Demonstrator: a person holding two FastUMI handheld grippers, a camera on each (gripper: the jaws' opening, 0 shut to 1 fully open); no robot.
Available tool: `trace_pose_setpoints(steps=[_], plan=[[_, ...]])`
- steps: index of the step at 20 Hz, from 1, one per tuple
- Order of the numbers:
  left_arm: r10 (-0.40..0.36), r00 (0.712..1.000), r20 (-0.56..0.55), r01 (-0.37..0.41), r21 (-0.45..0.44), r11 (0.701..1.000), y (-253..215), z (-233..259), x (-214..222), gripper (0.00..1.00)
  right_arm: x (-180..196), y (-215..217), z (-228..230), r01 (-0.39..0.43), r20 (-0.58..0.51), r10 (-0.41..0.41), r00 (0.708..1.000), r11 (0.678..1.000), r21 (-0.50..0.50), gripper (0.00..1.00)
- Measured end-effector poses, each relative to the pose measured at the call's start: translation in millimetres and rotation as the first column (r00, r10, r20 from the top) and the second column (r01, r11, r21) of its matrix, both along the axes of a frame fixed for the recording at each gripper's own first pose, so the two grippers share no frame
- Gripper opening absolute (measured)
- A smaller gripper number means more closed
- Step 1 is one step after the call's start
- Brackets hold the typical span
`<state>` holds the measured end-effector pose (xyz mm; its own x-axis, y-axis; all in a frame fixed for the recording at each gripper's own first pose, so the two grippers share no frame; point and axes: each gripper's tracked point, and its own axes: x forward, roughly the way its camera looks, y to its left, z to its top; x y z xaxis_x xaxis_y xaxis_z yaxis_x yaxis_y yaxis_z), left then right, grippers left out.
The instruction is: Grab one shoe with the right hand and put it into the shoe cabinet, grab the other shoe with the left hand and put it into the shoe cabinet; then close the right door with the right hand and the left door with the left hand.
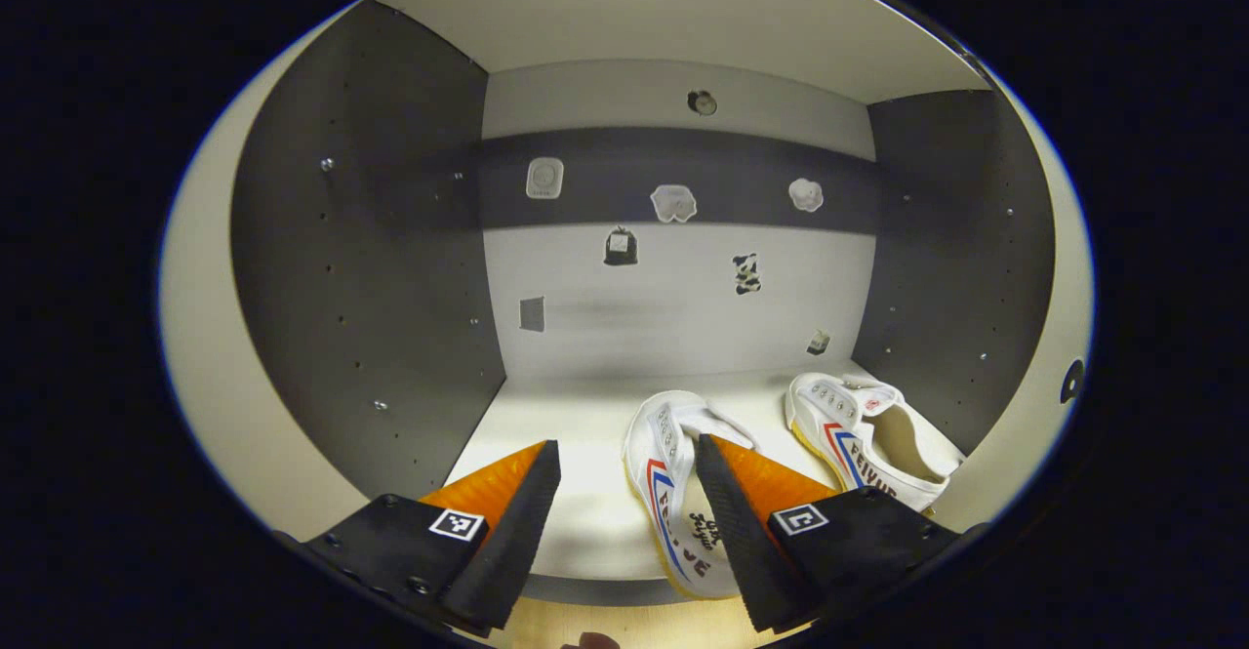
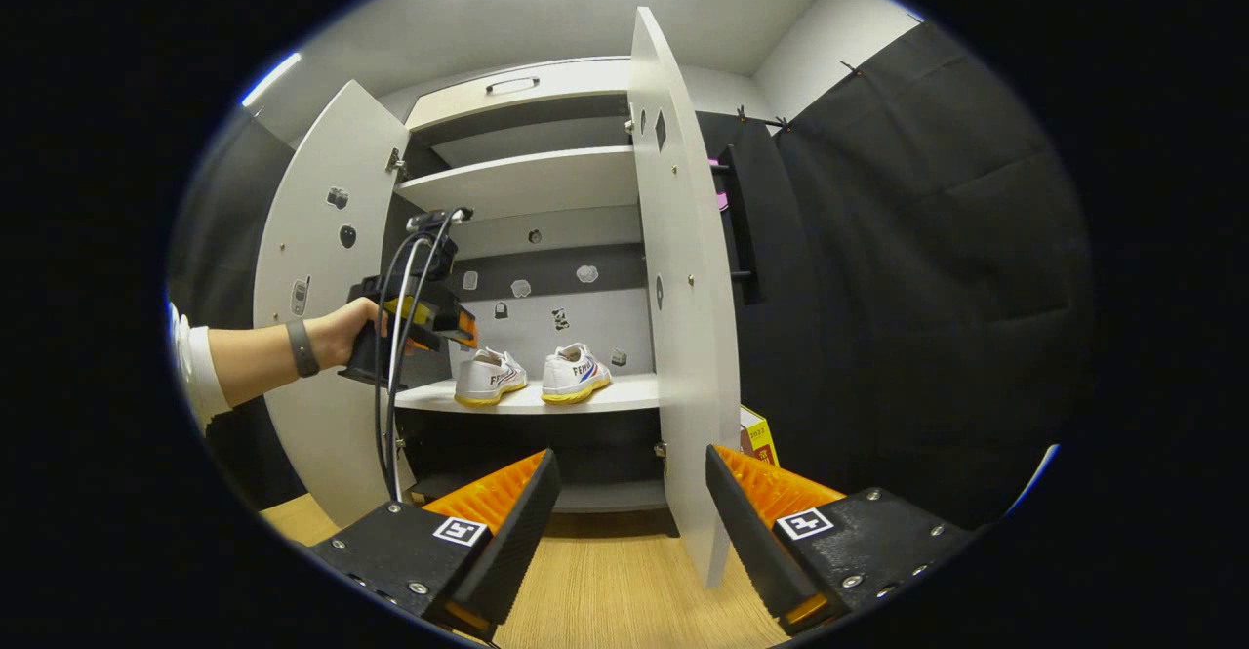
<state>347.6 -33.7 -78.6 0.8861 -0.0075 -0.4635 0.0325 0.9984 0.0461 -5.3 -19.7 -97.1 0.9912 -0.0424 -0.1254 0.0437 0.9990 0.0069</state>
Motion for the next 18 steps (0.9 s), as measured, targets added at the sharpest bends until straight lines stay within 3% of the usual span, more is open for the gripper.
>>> trace_pose_setpoints(steps=[9,18], plan=[[-0.04,0.978,0.204,0.054,-0.066,0.996,2.6,81.2,-102.3,0.93,2.0,32.9,3.4,-0.093,0.002,0.093,0.996,0.996,-0.007,0.92],[0.01,0.955,0.296,0.015,-0.082,0.997,11.2,80.6,-214.0,0.96,7.8,37.5,7.0,-0.112,0.018,0.113,0.993,0.994,-0.003,0.92]])
